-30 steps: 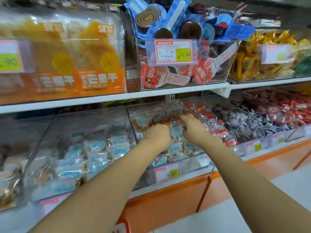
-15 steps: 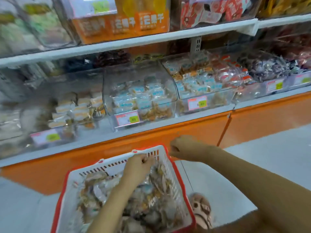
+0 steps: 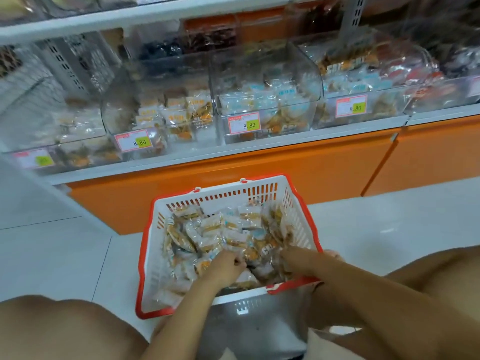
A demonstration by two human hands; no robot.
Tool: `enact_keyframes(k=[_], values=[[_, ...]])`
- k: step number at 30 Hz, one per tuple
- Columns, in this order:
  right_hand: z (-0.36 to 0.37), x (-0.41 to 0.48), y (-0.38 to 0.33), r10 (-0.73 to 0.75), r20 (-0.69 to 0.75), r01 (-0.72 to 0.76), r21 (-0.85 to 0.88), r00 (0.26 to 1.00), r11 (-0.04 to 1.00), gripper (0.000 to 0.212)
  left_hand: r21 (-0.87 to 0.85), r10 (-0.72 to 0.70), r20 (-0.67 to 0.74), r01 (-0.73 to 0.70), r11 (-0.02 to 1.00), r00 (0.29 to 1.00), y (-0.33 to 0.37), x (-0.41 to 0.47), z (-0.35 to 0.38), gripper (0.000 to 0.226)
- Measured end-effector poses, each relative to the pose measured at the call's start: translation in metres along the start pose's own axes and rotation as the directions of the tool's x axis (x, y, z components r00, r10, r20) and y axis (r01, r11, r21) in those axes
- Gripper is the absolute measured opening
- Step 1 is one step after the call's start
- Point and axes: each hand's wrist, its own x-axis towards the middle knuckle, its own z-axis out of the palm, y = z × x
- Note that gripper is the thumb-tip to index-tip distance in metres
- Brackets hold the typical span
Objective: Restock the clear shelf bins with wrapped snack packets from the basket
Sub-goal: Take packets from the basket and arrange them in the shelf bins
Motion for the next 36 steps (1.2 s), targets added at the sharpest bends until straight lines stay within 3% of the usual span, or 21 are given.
enact_keyframes(k=[6,8,10,13,15,17,19,21,26,29,32,36], values=[[-0.007,-0.003,-0.005,0.004,0.003,-0.003,-0.086,1.000,0.996,0.047,-0.072,0.008,0.036,-0.005,0.997,0.999,0.000,0.001,-0.002,0.007],[-0.020,-0.003,-0.008,0.005,0.014,-0.005,-0.011,1.000,1.000,0.048,-0.137,0.018,0.050,-0.011,0.991,0.999,0.005,0.001,-0.008,0.017],[-0.050,-0.004,-0.012,0.029,-0.061,-0.020,0.149,0.998,0.989,0.031,-0.232,0.035,0.043,-0.024,0.972,0.998,0.017,0.003,-0.021,0.042],[-0.113,-0.018,-0.016,0.020,-0.232,0.061,0.338,0.973,0.939,0.025,-0.379,0.113,-0.035,-0.118,0.918,0.993,0.051,0.003,-0.054,0.042],[-0.153,-0.039,-0.018,0.003,-0.312,0.158,0.488,0.950,0.858,0.028,-0.505,0.166,-0.119,-0.203,0.839,0.979,0.077,0.001,-0.077,0.034],[-0.187,-0.062,-0.020,-0.017,-0.361,0.266,0.653,0.932,0.709,0.034,-0.660,0.179,-0.212,-0.276,0.699,0.961,0.101,0.000,-0.098,0.034],[-0.212,-0.081,-0.020,0.011,-0.434,0.331,0.702,0.901,0.631,0.042,-0.704,0.184,-0.314,-0.359,0.613,0.931,0.124,0.001,-0.114,0.025],[-0.229,-0.093,-0.015,0.050,-0.502,0.379,0.711,0.863,0.593,0.037,-0.664,0.198,-0.414,-0.444,0.602,0.888,0.147,0.003,-0.126,0.016],[-0.251,-0.100,-0.005,0.192,-0.609,0.527,0.775,0.769,0.349,0.022,-0.547,0.111,-0.600,-0.507,0.666,0.793,0.193,0.019,-0.143,0.046],[-0.259,-0.090,0.002,0.339,-0.687,0.569,0.724,0.643,0.389,0.033,-0.500,0.104,-0.682,-0.565,0.657,0.724,0.219,0.032,-0.149,0.060],[-0.274,-0.087,0.010,0.453,-0.707,0.559,0.707,0.544,0.433,0.038,-0.534,0.106,-0.695,-0.609,0.587,0.712,0.239,0.039,-0.156,0.051],[-0.302,-0.090,0.020,0.448,-0.603,0.632,0.768,0.660,0.103,0.034,-0.651,0.040,-0.646,-0.577,0.493,0.762,0.250,0.059,-0.162,0.044]])
